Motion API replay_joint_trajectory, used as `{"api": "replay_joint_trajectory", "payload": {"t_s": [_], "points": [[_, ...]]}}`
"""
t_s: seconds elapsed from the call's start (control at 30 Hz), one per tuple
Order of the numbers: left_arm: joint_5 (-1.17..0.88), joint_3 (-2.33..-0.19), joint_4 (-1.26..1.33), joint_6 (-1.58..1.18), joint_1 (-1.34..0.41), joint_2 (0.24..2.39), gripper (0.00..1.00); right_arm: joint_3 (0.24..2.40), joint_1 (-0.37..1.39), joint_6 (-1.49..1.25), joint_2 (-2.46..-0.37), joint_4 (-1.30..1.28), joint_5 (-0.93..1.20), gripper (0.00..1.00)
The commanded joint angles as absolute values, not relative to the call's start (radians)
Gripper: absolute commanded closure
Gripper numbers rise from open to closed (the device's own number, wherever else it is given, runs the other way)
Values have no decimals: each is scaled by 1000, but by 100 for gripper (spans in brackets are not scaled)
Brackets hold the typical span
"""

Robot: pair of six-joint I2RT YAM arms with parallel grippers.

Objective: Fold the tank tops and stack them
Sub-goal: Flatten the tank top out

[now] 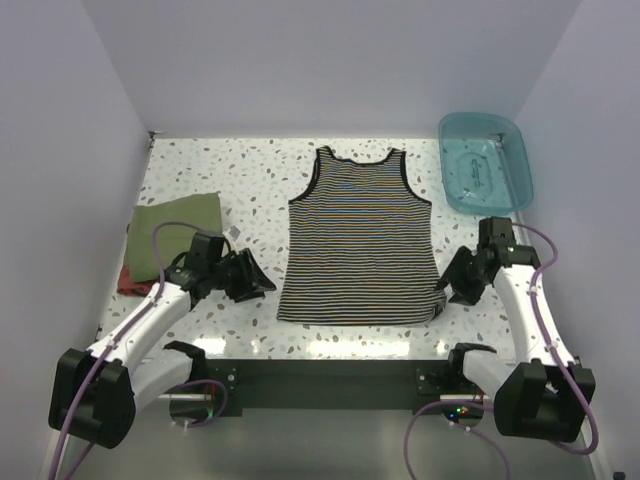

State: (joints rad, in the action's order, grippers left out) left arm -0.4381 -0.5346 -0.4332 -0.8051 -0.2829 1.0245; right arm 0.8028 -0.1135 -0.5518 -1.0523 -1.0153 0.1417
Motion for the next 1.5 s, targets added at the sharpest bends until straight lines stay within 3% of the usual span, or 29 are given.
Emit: {"api": "replay_joint_trajectory", "payload": {"t_s": [0.0, 0.17, 0.27, 0.4, 0.5, 0.67, 0.8, 0.93, 1.47], "points": [[-454, -537, -477, -766, -284, 985, 49, 834, -120, -538, -1019, -1055, 134, 46], [-394, -635, -465, -744, -284, 1008, 46, 903, -91, -549, -942, -1017, 132, 39], [-361, -736, -439, -732, -282, 1106, 46, 910, 124, -692, -920, -927, 24, 38], [-281, -952, -440, -690, -267, 1259, 47, 931, 623, -899, -1043, -807, -181, 40], [-270, -1085, -462, -675, -180, 1327, 51, 1018, 875, -979, -1230, -743, -302, 48], [-258, -1259, -488, -675, 0, 1403, 52, 1295, 1125, -982, -1570, -686, -364, 71], [-244, -1347, -476, -683, 44, 1442, 52, 1523, 1212, -956, -1877, -735, -380, 76], [-284, -1368, -465, -696, 55, 1474, 53, 1626, 1227, -956, -1997, -742, -367, 76], [-333, -1289, -390, -706, 57, 1494, 54, 1648, 1256, -983, -2129, -755, -350, 70]]}}
